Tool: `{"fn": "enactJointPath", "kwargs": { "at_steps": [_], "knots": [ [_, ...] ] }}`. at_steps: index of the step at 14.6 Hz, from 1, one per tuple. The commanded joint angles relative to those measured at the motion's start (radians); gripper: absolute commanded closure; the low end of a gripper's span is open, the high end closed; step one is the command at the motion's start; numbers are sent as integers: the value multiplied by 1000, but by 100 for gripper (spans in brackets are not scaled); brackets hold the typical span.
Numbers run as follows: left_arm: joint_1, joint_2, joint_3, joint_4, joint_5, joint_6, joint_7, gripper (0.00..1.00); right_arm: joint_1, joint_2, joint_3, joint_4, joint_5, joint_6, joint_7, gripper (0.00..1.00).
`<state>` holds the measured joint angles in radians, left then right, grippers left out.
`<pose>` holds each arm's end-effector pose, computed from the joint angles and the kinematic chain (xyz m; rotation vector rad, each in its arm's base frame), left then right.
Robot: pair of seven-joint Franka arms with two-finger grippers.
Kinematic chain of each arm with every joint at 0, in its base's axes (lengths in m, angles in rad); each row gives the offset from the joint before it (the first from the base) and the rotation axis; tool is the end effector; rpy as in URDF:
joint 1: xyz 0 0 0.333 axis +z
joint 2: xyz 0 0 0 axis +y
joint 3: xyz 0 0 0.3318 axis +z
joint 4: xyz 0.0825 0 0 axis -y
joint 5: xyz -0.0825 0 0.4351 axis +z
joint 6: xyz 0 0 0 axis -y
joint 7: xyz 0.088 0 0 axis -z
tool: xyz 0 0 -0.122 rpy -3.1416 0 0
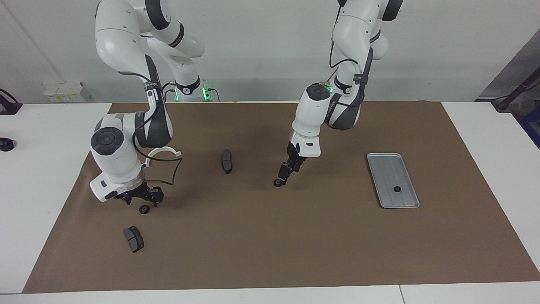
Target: Place bearing gear from tray to pile
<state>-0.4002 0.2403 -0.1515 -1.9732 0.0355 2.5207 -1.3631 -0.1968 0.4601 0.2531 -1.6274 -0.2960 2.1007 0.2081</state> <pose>0.5789 -0.3521 0.3530 2.6476 1.1126 0.2467 0.7314 0.0041 0.3392 2.9993 -0.0488 0.0766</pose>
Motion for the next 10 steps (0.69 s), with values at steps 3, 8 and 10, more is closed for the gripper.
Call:
{"fn": "enactJointPath", "kwargs": {
  "at_steps": [3,8,10],
  "knots": [
    [208,-101,-3,-29,15,-181,412,0,219,-43,2,-31,17,62,179,0],
    [464,-99,-5,-41,15,-192,1014,0,397,-26,3,-35,24,180,279,0],
    [536,-82,-5,-53,15,-156,1174,0,466,23,2,-35,28,257,374,0]
  ]
}}
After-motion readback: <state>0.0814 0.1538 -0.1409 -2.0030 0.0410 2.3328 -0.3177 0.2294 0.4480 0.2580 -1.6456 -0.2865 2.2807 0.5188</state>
